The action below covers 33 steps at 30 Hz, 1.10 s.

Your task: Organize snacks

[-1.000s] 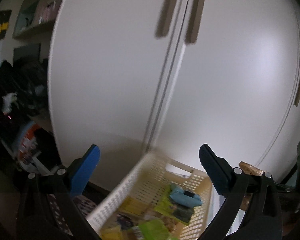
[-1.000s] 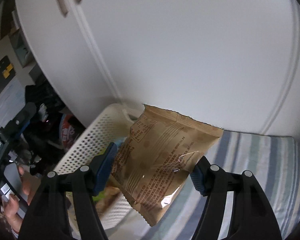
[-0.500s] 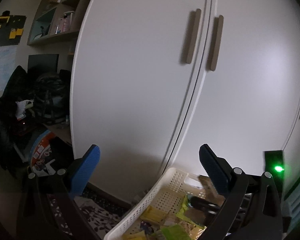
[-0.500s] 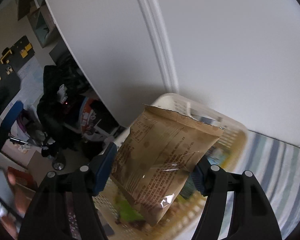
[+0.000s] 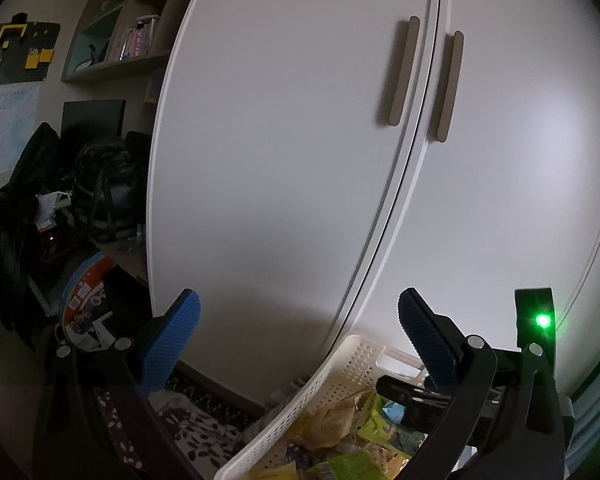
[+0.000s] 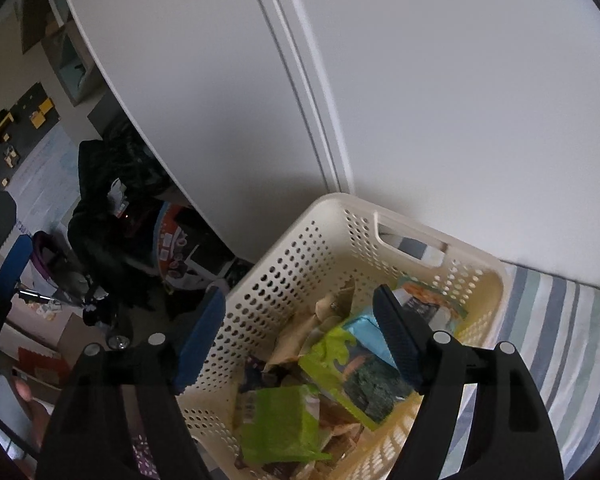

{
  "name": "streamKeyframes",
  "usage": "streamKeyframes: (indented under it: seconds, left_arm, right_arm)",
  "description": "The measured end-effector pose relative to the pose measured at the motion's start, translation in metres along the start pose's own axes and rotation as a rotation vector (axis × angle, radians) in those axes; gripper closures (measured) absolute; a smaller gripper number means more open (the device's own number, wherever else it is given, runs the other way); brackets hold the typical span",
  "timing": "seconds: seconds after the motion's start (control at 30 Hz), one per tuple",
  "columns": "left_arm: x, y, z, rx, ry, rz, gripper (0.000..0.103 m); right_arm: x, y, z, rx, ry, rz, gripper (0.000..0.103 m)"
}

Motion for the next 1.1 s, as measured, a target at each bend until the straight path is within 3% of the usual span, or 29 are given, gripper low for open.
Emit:
streamKeyframes:
  seconds: [0.13, 0.53, 0.67, 0.93, 1.1]
  left_arm:
    - [-0.002, 0.001, 0.001, -0.004, 0.004, -0.006, 0.003]
    - [-0.013, 0.0, 0.005, -0.008, -0.008, -0.048, 0.003]
    - [-0.022, -0.001, 0.01, -0.018, -0.027, -0.093, 0.003]
    - [-0.054, -0.004, 0.028, -0.015, -0.07, -0.231, 0.003]
    - [-0.074, 0.005, 0.059, -0.012, -0.088, -0.34, 0.003]
  right_arm:
    - [-0.004, 0.005, 0.008, -0.016, 0.022, 0.009, 0.027]
    - [-0.01, 0.022, 0.04, -0.076, 0.092, 0.049, 0.014]
    - [-0.016, 0.038, 0.065, -0.091, 0.122, 0.074, 0.007]
    - [-0.04, 0.071, 0.129, -0.153, 0.186, 0.064, 0.005]
    - [-0.047, 0.085, 0.162, -0.199, 0.158, 0.021, 0.005]
Point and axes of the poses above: each gripper's, at about its wrist camera, not at the fingertips, and z roughly against the way its jaws point, x to its left, y to its underside, the point moved 6 cm from there along -z, roughly the way its jaws point, and after that the axes turned 3 degrees about -z, right-handed, at the moved point
